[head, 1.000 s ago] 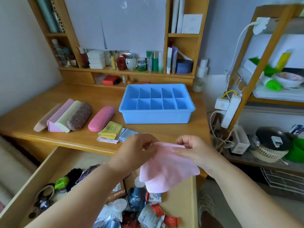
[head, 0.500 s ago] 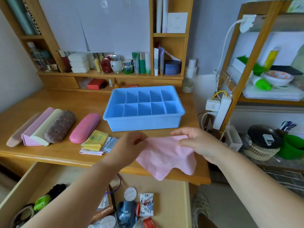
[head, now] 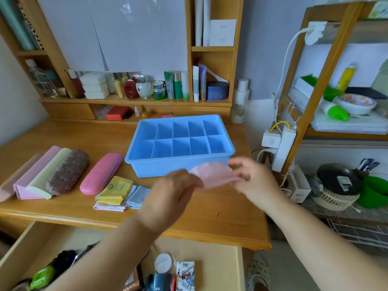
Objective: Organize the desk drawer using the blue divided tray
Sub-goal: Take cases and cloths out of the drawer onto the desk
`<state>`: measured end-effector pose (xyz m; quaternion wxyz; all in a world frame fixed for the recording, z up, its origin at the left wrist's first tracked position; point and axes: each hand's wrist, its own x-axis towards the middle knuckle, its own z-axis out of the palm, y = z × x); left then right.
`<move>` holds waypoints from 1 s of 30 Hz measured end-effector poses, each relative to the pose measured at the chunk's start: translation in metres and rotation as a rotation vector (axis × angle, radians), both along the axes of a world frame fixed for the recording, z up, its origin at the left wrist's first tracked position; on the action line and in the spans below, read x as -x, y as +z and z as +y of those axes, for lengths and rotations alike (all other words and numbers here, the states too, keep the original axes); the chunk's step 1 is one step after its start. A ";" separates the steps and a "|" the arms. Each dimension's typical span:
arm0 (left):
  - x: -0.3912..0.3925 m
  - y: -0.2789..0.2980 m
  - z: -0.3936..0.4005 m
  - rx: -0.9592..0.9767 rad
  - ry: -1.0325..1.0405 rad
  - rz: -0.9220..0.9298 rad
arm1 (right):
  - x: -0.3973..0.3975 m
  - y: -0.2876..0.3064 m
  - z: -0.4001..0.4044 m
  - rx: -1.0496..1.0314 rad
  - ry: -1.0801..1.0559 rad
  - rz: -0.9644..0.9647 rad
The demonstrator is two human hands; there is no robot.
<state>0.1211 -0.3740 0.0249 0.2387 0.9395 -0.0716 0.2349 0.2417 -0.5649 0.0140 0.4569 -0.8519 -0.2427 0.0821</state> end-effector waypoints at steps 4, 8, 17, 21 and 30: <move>0.022 -0.061 -0.015 0.045 -0.009 0.281 | 0.027 -0.045 -0.019 0.279 0.079 0.070; 0.034 -0.079 -0.016 0.041 0.041 0.258 | 0.037 -0.046 -0.028 0.351 0.186 -0.050; 0.054 -0.072 0.008 0.068 0.128 0.257 | 0.037 -0.046 -0.048 0.404 0.291 -0.135; 0.039 -0.063 0.014 0.311 0.231 0.301 | 0.018 -0.042 -0.037 0.289 0.138 0.059; -0.023 -0.068 0.027 0.133 0.456 0.376 | -0.019 -0.048 0.012 0.411 0.003 -0.027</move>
